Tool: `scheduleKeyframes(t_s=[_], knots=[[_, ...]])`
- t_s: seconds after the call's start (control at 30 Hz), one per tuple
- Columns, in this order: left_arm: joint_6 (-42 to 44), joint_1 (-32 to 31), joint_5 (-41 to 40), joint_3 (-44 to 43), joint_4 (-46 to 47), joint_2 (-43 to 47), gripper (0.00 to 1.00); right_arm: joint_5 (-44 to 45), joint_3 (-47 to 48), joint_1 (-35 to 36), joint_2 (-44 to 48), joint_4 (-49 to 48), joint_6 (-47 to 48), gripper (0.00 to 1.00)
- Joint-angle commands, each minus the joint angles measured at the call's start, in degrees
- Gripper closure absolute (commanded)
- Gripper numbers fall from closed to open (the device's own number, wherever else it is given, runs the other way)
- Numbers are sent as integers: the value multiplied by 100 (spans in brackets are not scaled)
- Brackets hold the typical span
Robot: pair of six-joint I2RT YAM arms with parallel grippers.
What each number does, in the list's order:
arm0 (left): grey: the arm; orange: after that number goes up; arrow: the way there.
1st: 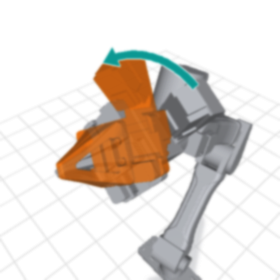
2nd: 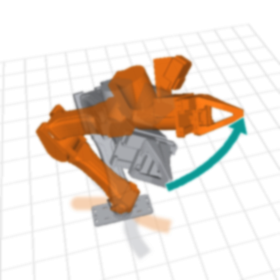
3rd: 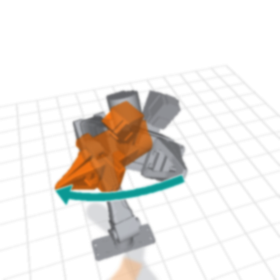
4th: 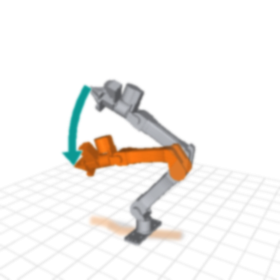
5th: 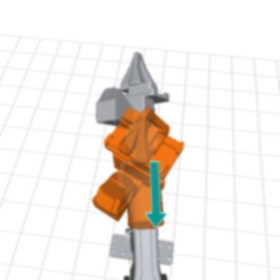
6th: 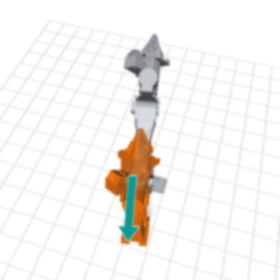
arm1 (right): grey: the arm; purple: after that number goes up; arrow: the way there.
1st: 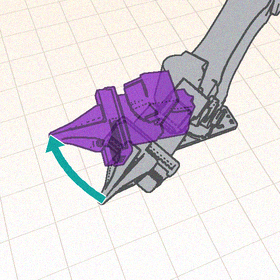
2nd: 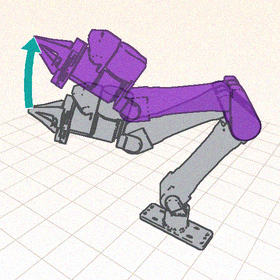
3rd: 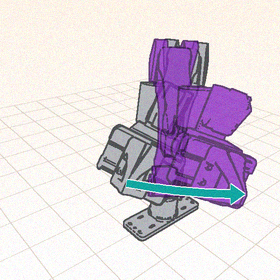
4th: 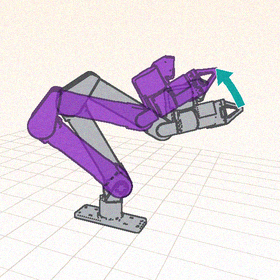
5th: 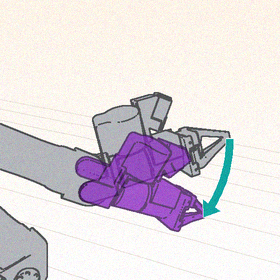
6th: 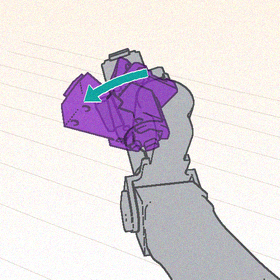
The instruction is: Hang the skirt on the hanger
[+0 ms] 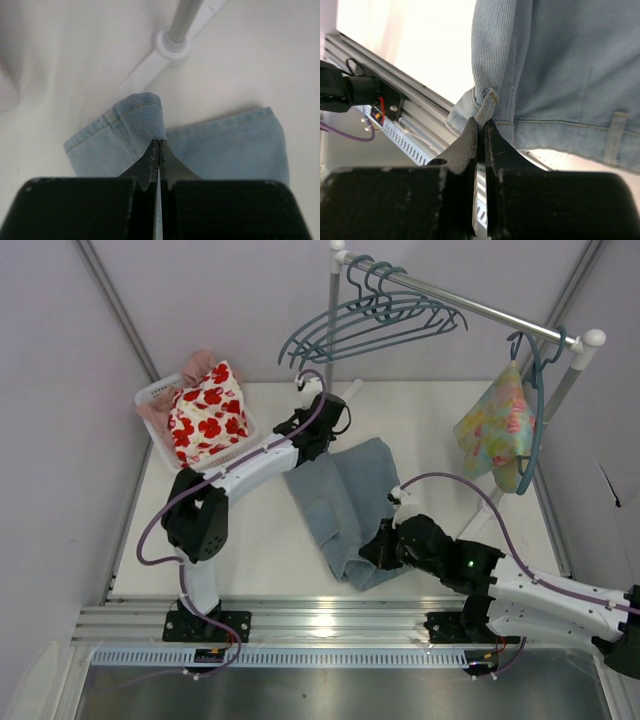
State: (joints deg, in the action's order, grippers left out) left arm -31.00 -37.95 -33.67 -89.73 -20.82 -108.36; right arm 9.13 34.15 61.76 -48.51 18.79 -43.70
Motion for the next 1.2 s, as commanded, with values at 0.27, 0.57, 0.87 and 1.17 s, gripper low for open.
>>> scheduleKeyframes(t_s=[0.27, 0.57, 0.87, 1.17], knots=[[-204, -388, -271, -1712, -370, -880, 100, 1440, -102, 855, 685, 828, -903, 100], [-380, -283, -255, -594, -108, -223, 100, 1172, 302, 899, 37, 214, -131, 100], [-117, 752, -9, 1755, 640, 1885, 100, 574, 1223, 1286, -1625, -1052, 450, 100], [402, 1616, 502, 2329, 983, 2574, 100, 45, 2499, 1453, -3093, -1378, 749, 100]])
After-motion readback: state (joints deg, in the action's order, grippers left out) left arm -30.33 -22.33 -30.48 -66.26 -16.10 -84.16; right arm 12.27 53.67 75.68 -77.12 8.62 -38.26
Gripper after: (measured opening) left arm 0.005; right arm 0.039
